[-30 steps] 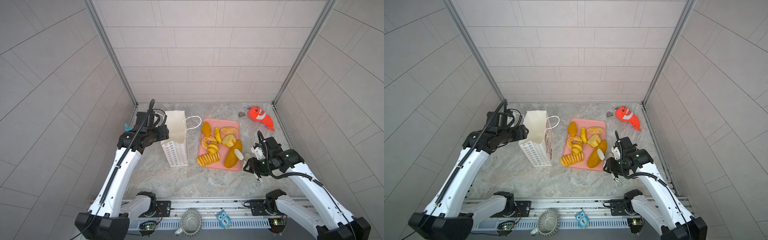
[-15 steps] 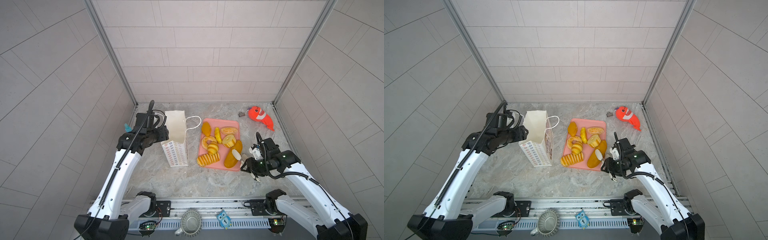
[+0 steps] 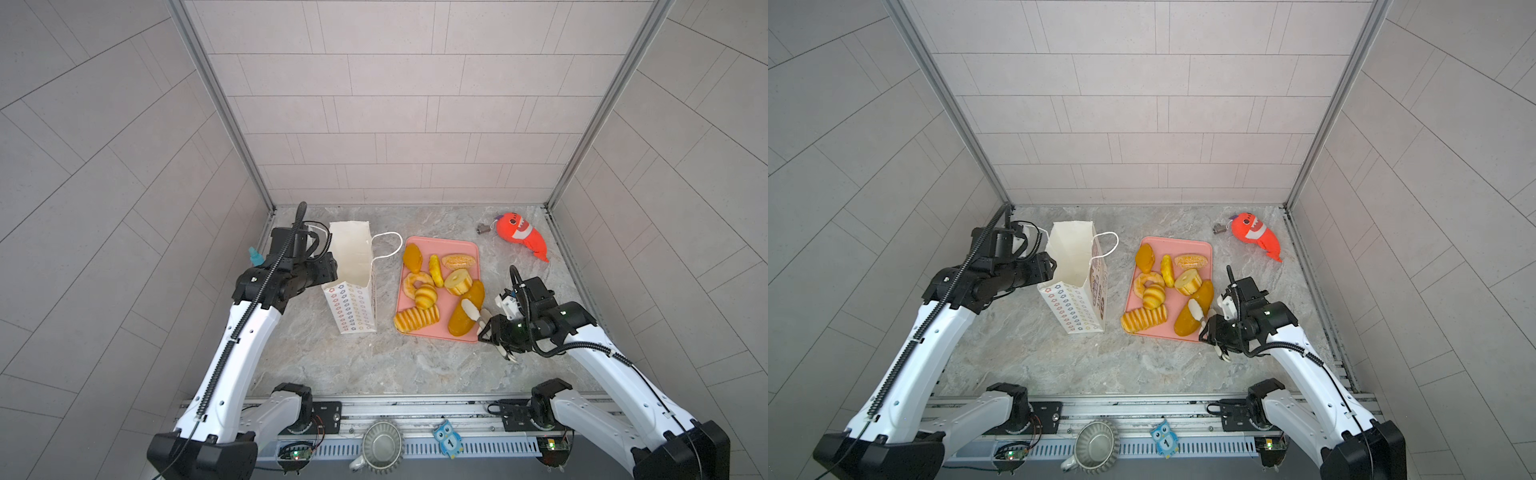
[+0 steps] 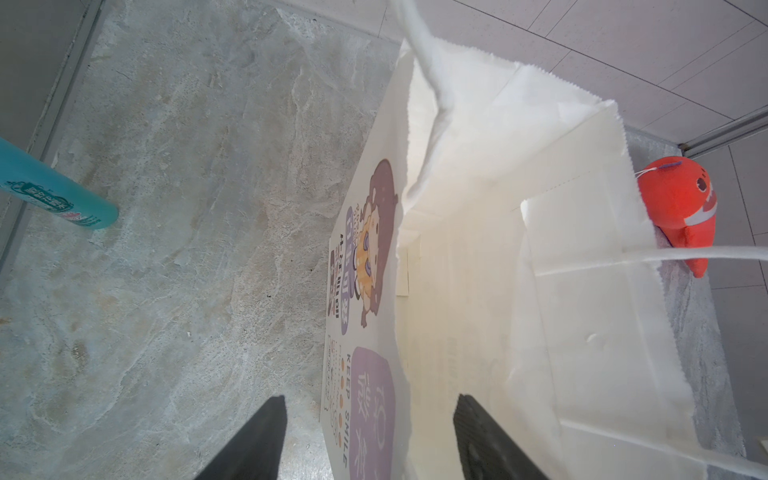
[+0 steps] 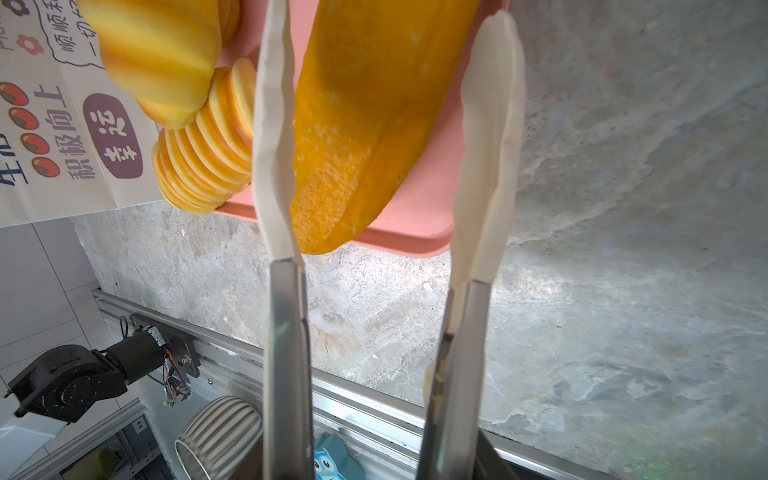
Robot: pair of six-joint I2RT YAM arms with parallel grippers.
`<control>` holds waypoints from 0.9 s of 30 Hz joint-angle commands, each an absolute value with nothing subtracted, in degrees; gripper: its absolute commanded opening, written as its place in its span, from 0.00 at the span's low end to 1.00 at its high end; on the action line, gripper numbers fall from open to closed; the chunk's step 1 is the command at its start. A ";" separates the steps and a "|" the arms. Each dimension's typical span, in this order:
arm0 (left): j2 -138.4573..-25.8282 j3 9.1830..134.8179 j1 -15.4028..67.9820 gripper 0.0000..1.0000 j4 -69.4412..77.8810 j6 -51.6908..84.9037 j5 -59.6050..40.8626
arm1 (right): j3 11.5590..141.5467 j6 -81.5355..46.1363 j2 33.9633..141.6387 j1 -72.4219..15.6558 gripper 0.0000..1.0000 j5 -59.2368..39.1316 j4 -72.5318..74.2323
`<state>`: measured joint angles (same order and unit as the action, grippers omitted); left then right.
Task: Place the fake bread into the paper bag
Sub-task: 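Lower the tong around the long orange bread and squeeze it with the right gripper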
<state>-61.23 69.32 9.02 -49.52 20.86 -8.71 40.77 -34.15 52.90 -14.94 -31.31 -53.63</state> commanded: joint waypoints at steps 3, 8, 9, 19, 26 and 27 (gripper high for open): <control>-60.12 68.55 8.76 0.70 -49.48 21.14 -8.35 | 39.35 -35.29 53.03 -14.72 0.52 -32.01 -51.41; -59.64 68.63 8.71 0.71 -49.51 21.09 -8.41 | 38.23 -35.77 53.94 -14.62 0.52 -32.48 -49.73; -59.56 68.72 8.77 0.71 -49.58 21.09 -8.33 | 38.07 -35.77 54.12 -14.72 0.52 -32.52 -49.50; -59.17 68.54 8.77 0.71 -49.95 21.07 -7.93 | 38.06 -36.30 54.50 -14.61 0.49 -32.43 -47.76; -58.97 68.83 8.78 0.71 -50.53 20.90 -7.64 | 38.23 -37.18 53.77 -14.63 0.44 -31.98 -48.01; -58.95 68.84 8.72 0.71 -50.53 20.95 -7.52 | 38.36 -37.18 53.49 -14.66 0.44 -31.79 -48.30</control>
<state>-60.05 69.17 9.02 -49.67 20.97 -8.47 37.98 -36.27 54.63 -14.94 -32.49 -48.10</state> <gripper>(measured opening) 0.710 0.446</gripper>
